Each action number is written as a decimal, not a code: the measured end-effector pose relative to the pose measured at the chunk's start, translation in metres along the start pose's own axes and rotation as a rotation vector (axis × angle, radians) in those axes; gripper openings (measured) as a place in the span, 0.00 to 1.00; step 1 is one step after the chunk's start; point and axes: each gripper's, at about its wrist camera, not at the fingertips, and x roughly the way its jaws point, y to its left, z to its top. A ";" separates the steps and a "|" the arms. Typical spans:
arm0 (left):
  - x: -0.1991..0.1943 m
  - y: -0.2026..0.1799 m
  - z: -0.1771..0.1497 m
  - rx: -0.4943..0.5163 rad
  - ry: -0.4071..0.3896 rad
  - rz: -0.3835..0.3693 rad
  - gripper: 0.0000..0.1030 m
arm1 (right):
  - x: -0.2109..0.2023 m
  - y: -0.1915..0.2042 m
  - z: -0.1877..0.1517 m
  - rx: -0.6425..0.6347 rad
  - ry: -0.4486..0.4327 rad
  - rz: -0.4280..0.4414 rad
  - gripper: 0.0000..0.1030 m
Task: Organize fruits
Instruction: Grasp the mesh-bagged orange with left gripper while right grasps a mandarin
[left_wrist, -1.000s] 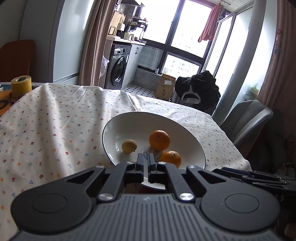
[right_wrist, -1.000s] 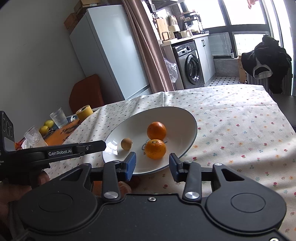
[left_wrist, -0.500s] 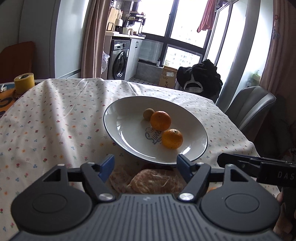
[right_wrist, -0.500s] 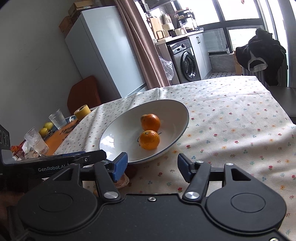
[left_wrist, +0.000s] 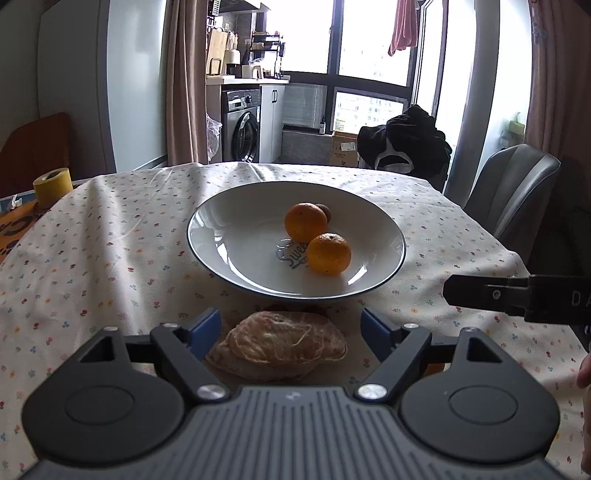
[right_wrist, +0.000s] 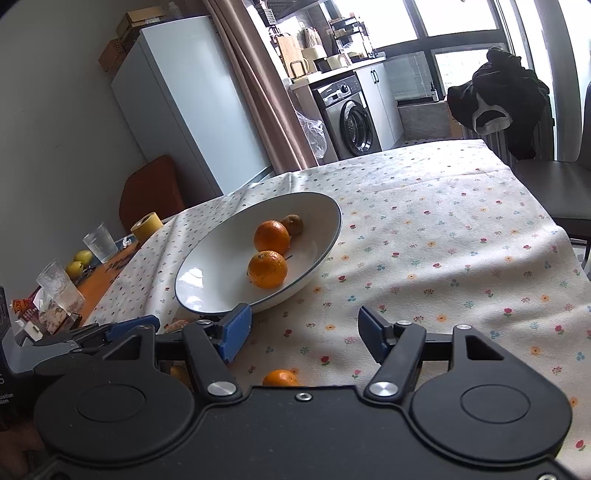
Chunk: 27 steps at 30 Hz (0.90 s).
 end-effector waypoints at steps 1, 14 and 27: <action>0.001 -0.001 -0.001 0.005 0.003 0.004 0.79 | 0.000 -0.001 -0.001 0.002 0.000 0.000 0.63; 0.014 -0.024 -0.012 0.180 0.039 0.100 0.74 | -0.004 -0.008 -0.020 0.015 0.030 0.005 0.69; -0.008 -0.007 0.001 0.117 0.008 0.050 0.65 | 0.009 0.006 -0.034 -0.056 0.088 0.033 0.54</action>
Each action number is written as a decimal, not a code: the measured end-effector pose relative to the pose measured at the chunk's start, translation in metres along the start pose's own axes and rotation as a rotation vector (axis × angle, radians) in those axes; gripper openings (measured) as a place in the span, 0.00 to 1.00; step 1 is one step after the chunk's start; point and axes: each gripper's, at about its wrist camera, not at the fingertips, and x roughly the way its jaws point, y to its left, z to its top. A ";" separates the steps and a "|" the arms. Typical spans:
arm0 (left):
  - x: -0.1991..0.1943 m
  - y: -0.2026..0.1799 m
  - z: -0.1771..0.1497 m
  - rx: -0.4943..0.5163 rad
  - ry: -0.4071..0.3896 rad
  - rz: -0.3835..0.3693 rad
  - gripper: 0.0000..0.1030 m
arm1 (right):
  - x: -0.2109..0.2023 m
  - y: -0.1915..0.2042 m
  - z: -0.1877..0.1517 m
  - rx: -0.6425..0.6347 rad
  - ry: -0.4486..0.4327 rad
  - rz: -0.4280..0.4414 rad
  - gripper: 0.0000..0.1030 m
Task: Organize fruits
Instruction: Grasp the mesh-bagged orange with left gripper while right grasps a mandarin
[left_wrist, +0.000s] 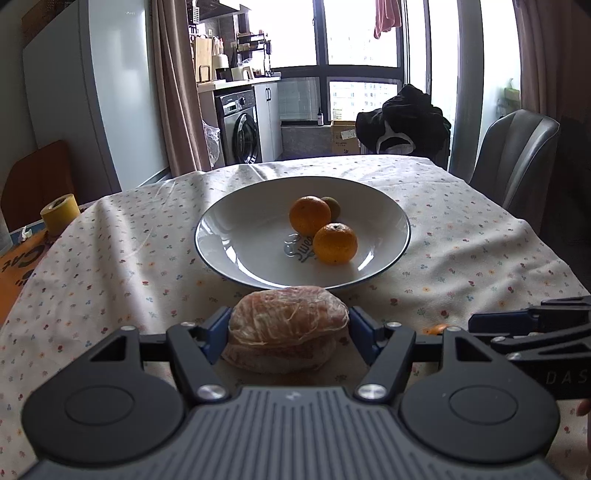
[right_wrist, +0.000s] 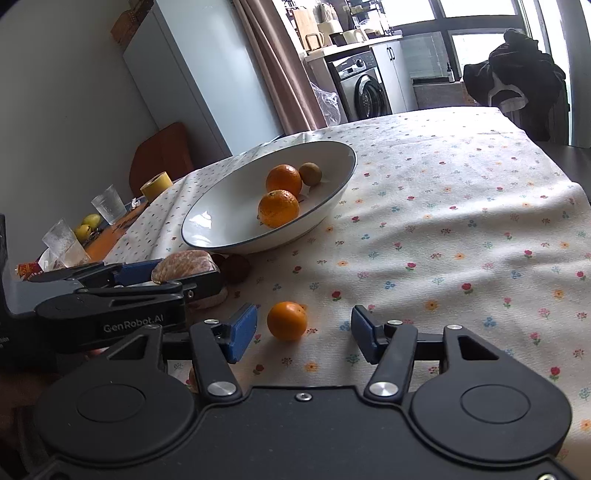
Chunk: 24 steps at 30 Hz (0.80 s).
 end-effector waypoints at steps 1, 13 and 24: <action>-0.002 0.001 0.002 -0.002 -0.006 -0.003 0.65 | 0.001 0.001 0.000 -0.005 0.003 0.001 0.52; 0.002 0.010 0.029 -0.022 -0.053 -0.018 0.65 | 0.003 0.004 0.003 -0.021 0.025 0.020 0.22; 0.027 0.016 0.043 -0.060 -0.055 -0.046 0.66 | -0.001 0.001 0.018 -0.021 -0.009 0.012 0.22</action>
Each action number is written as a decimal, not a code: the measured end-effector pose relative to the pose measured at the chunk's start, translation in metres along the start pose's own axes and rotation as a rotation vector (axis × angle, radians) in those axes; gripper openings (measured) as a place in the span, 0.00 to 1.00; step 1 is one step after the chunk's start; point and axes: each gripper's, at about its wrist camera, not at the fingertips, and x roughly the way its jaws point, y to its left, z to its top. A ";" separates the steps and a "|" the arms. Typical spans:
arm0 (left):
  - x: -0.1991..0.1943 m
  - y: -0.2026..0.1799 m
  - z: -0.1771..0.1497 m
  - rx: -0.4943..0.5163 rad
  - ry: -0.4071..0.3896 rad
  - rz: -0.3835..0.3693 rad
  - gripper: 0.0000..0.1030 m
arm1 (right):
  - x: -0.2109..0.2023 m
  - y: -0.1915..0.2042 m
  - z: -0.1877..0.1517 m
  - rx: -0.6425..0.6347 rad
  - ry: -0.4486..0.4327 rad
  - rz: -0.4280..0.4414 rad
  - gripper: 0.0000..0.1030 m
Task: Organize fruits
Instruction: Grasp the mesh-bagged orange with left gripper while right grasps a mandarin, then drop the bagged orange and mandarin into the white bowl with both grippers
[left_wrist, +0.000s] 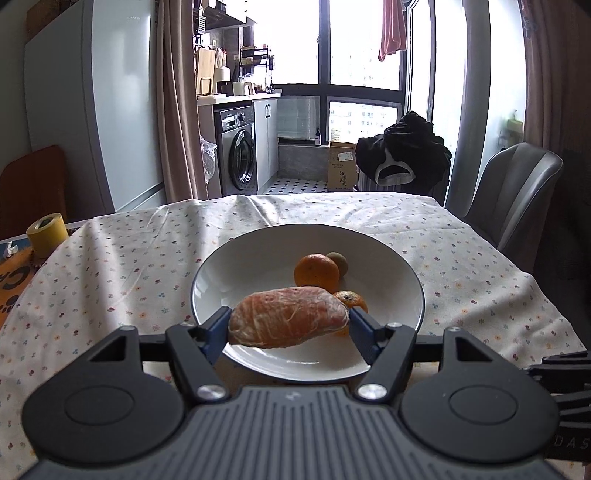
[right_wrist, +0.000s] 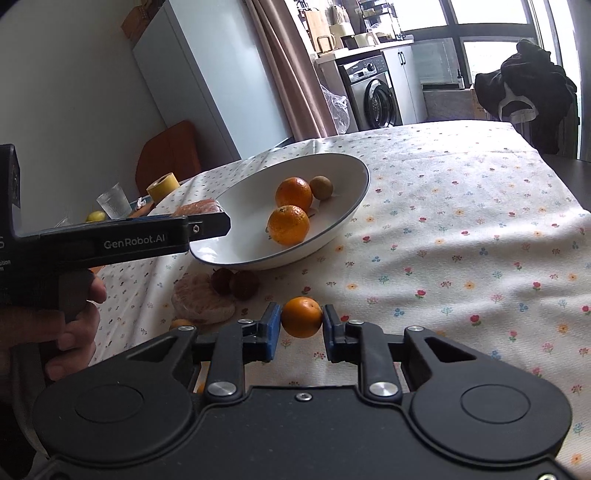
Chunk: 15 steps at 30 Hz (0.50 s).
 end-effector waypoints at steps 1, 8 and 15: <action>0.001 0.001 0.001 -0.005 -0.008 -0.014 0.66 | 0.000 0.000 0.002 0.001 -0.005 -0.002 0.22; 0.000 0.011 0.003 -0.058 -0.029 0.010 0.74 | -0.001 0.000 0.016 -0.005 -0.040 -0.007 0.22; -0.014 0.026 0.002 -0.091 -0.026 0.016 0.75 | 0.003 0.001 0.030 -0.018 -0.063 -0.008 0.22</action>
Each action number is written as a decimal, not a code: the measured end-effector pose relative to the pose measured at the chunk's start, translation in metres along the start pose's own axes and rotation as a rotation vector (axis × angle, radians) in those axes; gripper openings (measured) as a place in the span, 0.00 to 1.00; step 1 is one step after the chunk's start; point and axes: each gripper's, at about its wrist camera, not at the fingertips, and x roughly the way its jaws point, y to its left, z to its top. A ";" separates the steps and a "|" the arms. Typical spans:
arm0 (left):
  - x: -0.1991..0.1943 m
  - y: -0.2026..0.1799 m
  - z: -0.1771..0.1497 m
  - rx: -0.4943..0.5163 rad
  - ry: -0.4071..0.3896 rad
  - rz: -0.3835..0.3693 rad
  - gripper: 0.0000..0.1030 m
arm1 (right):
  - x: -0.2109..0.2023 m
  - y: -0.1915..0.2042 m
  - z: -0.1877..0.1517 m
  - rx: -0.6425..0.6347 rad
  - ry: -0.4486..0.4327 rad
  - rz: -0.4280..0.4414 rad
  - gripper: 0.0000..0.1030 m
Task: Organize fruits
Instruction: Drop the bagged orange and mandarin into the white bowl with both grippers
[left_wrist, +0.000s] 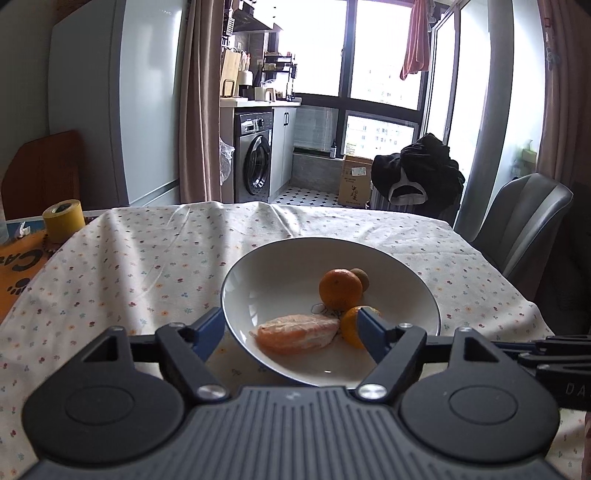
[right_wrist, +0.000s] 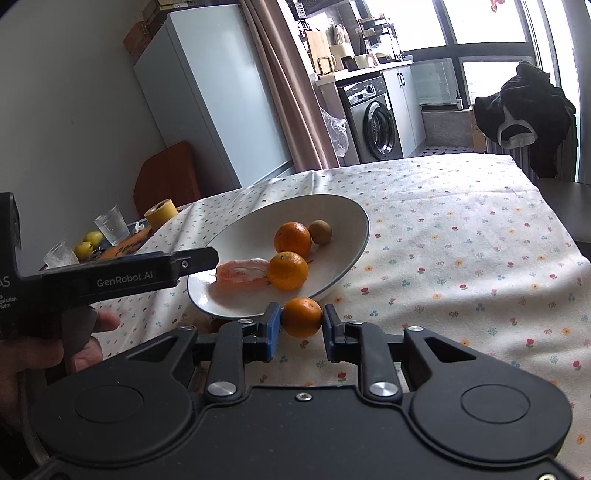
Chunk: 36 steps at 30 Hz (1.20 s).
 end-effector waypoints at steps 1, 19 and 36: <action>-0.002 0.001 0.000 -0.004 0.002 -0.002 0.75 | 0.000 0.000 0.002 -0.002 -0.003 0.000 0.22; -0.031 0.020 -0.028 -0.102 0.083 -0.049 0.67 | 0.021 0.013 0.023 -0.032 -0.019 -0.002 0.22; -0.021 0.017 -0.063 -0.229 0.218 -0.101 0.39 | 0.022 0.023 0.022 -0.053 -0.047 -0.009 0.41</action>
